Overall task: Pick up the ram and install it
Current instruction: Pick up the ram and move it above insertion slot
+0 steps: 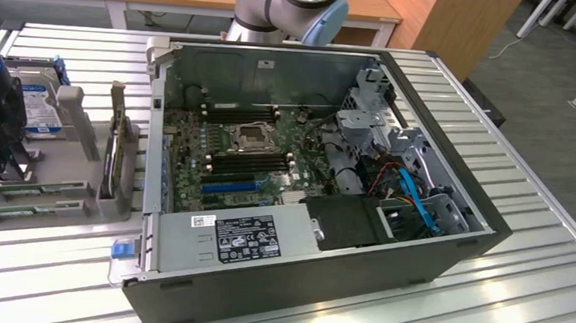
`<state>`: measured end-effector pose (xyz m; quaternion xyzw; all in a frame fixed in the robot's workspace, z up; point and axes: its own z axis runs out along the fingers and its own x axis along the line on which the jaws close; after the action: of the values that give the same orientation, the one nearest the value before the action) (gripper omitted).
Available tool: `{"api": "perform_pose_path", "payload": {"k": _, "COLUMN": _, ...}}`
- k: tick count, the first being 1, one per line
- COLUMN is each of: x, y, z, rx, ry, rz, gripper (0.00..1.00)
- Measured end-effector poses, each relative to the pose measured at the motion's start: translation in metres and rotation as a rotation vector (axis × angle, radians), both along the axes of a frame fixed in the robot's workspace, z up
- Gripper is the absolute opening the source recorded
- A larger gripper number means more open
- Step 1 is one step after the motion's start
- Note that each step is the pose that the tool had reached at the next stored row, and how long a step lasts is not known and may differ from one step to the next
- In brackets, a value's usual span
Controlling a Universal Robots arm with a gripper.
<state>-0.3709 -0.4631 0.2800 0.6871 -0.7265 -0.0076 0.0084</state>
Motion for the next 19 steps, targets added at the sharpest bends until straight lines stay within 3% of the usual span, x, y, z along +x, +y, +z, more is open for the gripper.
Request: {"api": "perform_pose_path", "payload": {"k": 19, "x": 0.000, "y": 0.0000, "z": -0.0344, "rx": 0.0000, "ry": 0.0000, "rz": 0.000, "gripper": 0.31}}
